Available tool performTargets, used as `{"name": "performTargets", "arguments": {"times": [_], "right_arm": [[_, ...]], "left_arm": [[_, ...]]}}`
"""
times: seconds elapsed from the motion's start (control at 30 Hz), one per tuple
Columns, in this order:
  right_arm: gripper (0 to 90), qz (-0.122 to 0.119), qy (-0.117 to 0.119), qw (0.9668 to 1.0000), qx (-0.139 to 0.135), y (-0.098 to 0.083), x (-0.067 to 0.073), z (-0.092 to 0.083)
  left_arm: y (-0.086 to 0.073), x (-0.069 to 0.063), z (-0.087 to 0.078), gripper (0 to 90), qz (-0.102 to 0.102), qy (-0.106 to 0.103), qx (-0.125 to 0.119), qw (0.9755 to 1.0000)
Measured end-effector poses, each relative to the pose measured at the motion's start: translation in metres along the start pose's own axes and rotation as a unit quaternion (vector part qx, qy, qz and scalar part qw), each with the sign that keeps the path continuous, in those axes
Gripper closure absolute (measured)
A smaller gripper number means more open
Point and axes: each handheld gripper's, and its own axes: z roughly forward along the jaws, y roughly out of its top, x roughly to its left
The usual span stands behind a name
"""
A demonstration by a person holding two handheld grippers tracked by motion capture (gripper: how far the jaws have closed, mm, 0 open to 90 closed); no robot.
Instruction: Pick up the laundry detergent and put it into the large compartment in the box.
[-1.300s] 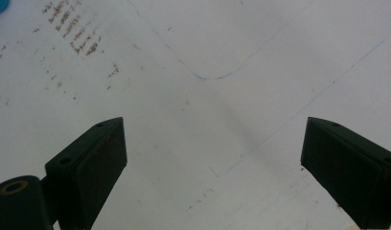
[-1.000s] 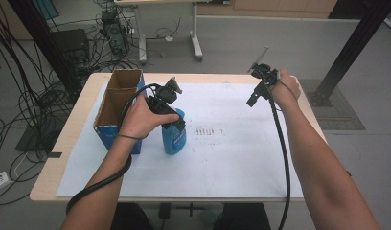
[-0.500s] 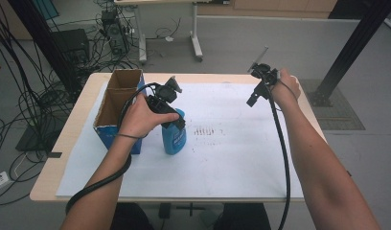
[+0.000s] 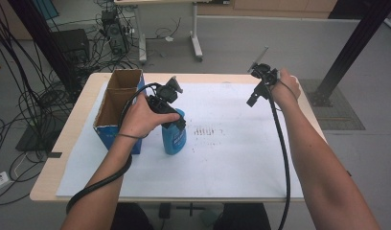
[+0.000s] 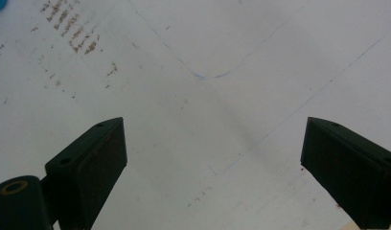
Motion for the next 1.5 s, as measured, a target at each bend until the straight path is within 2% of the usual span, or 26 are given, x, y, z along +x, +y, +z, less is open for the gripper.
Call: {"name": "performTargets", "arguments": {"times": [0.07,0.17,0.33,0.63,1.0,1.23,1.5], "right_arm": [[8.3,-0.005,0.001,1.0000,-0.002,0.0002,-0.0006,0.0006],[8.4,0.004,0.001,1.0000,0.003,0.0005,0.0007,0.0001],[8.3,-0.002,0.001,1.0000,0.000,0.0006,0.0004,0.0010],[8.3,0.003,0.002,1.0000,0.002,0.0001,0.0012,0.0007],[8.3,0.003,0.004,1.0000,0.002,-0.0007,0.0007,0.0011],[8.3,0.006,0.002,1.0000,0.006,-0.0005,0.0007,0.0010],[8.3,0.003,0.000,1.0000,0.007,-0.0005,-0.0001,0.0009]], "left_arm": [[-0.0003,0.0000,0.0000,7.3,0.000,0.000,-0.001,1.0000],[-0.0010,0.0001,0.0005,7.3,0.000,0.000,-0.001,1.0000],[-0.0022,0.0014,0.0006,7.2,-0.002,0.001,0.000,1.0000],[-0.0042,0.0051,0.0000,7.3,-0.006,0.004,0.000,1.0000],[-0.0027,0.0048,0.0032,8.5,-0.005,-0.001,0.003,1.0000],[-0.0013,0.0037,0.0054,11.5,-0.005,-0.004,0.005,1.0000],[-0.0001,0.0045,0.0060,21.6,-0.003,-0.008,0.008,0.9999]]}}
